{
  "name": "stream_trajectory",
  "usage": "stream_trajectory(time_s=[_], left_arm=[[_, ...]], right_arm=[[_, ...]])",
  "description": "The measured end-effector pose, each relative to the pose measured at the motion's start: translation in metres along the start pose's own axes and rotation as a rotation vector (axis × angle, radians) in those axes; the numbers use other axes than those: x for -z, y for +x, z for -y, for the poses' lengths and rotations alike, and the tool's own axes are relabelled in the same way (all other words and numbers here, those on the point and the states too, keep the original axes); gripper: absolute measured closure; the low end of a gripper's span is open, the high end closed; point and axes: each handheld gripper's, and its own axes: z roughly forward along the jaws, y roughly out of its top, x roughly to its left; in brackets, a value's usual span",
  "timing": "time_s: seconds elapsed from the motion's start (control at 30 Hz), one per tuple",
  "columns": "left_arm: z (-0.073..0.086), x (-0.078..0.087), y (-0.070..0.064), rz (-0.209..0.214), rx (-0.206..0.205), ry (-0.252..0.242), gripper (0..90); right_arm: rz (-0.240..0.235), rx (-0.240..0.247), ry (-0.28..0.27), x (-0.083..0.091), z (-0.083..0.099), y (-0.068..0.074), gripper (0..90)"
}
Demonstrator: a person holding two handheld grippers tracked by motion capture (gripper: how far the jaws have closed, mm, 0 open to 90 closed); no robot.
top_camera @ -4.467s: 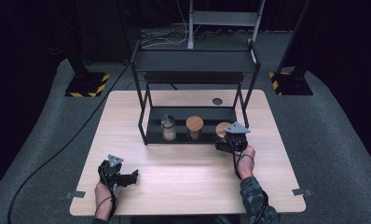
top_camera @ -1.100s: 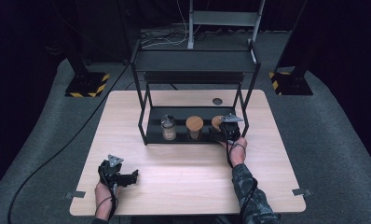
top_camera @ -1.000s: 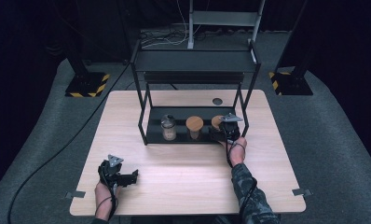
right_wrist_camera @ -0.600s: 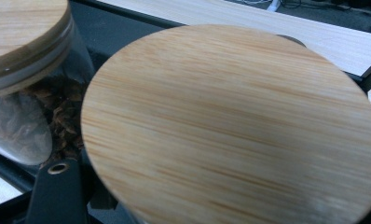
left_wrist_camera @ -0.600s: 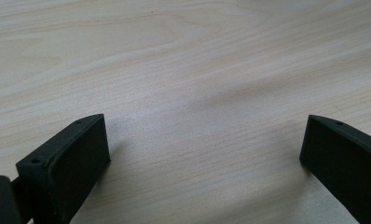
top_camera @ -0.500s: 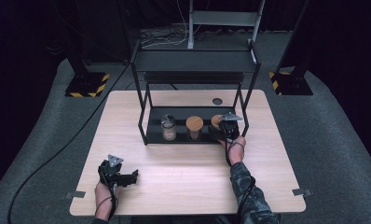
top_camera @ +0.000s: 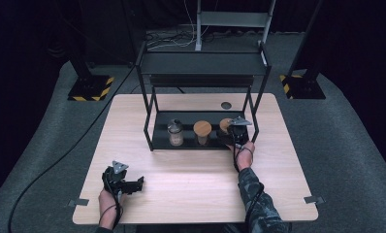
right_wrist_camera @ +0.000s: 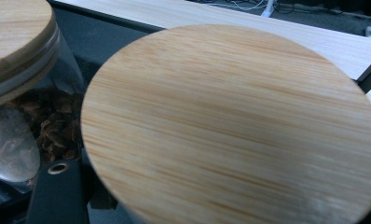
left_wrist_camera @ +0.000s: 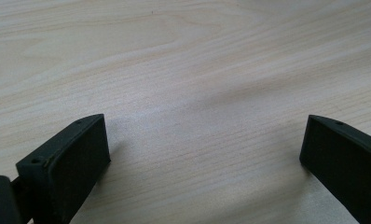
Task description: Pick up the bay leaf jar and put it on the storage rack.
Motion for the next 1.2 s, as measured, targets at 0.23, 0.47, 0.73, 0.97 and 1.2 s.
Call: stream_trajectory(time_s=[0.23, 0.47, 0.73, 0.97, 1.2], left_arm=[[0.0000, 0.0000, 0.0000, -0.001, -0.001, 0.000, 0.8], [0.0000, 0.0000, 0.0000, -0.001, -0.001, 0.000, 0.8], [0.0000, 0.0000, 0.0000, -0.001, -0.001, 0.000, 0.8], [0.0000, 0.0000, 0.0000, 0.000, 0.000, 0.000, 0.8], [0.0000, 0.0000, 0.0000, -0.001, -0.001, 0.000, 0.8]], right_arm=[[0.008, 0.015, -0.018, -0.0009, 0.0026, 0.0012, 24.5], [0.007, 0.018, -0.039, -0.0009, 0.0058, 0.0015, 24.5], [0.006, 0.020, -0.048, -0.0010, 0.0068, 0.0014, 24.6], [0.009, 0.022, -0.040, -0.0010, 0.0059, 0.0016, 24.4], [0.009, 0.021, -0.036, -0.0009, 0.0056, 0.0014, 24.3]])
